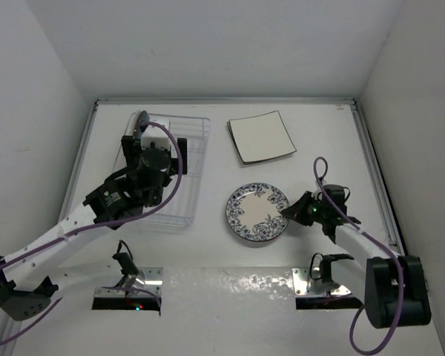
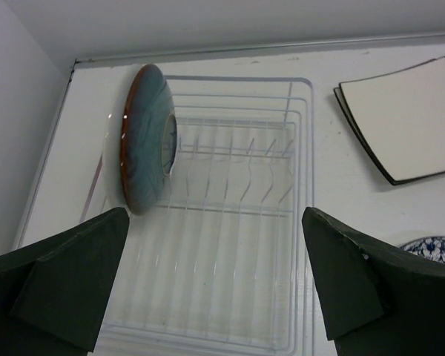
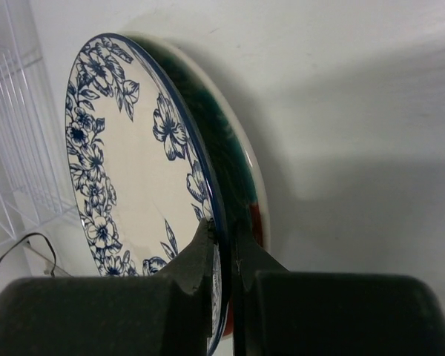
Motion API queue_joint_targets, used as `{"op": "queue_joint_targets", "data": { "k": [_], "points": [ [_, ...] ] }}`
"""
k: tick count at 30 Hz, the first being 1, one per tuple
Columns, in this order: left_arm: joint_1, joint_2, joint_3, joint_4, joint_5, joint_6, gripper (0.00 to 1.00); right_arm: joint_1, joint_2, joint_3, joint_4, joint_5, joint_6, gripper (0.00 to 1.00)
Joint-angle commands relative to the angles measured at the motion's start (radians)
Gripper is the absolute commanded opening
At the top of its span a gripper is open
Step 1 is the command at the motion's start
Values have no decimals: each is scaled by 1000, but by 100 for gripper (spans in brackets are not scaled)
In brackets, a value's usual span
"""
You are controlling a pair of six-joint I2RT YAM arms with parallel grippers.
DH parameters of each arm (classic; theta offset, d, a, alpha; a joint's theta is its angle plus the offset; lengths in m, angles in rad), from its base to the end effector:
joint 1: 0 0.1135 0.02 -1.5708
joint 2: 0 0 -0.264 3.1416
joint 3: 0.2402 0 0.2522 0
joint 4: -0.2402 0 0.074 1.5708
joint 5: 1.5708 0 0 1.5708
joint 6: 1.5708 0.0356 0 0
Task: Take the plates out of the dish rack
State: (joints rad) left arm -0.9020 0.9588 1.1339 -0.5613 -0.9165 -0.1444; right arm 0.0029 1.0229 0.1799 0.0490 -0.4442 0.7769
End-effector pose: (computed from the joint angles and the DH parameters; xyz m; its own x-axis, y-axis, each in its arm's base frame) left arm 0.1386 -0.1298 0.3953 -0.2342 0.1552 -0.9597 -0.0121 0.9866 0.1625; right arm 0.1646 0.0158 0.1202 -0.7216 0.6310 -0.2850 0.2833 0.6447 0.7100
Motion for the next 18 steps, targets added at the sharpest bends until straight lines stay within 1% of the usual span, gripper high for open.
{"op": "queue_joint_targets", "data": {
  "k": [1,3,5,6,8,9,11,12,14,15,16,18],
  "points": [
    [103,0,-10,63,85,-35,100,81,60,36,55,108,-2,4],
    [165,9,-8,70,102,-52,100,89,57,44,51,124,5,4],
    [205,20,-6,80,122,-70,100,91,42,67,23,165,-10,6],
    [251,21,-6,87,154,-73,100,92,42,76,-1,174,-16,10],
    [302,23,-5,106,200,-92,100,92,63,117,-32,182,-43,17],
    [352,21,-6,113,252,-96,100,97,74,131,-63,182,-53,28],
    [396,18,-8,132,293,-107,100,103,101,176,-112,186,-91,42],
    [432,20,-10,136,323,-107,100,114,109,191,-167,193,-108,53],
    [462,29,-6,139,350,-106,100,134,112,239,-214,232,-161,65],
    [481,35,-5,139,372,-106,100,156,112,254,-274,257,-177,70],
    [491,40,0,143,381,-104,100,166,114,271,-300,275,-192,80],
    [517,49,9,143,404,-104,100,187,115,319,-381,317,-231,84]
  ]
}}
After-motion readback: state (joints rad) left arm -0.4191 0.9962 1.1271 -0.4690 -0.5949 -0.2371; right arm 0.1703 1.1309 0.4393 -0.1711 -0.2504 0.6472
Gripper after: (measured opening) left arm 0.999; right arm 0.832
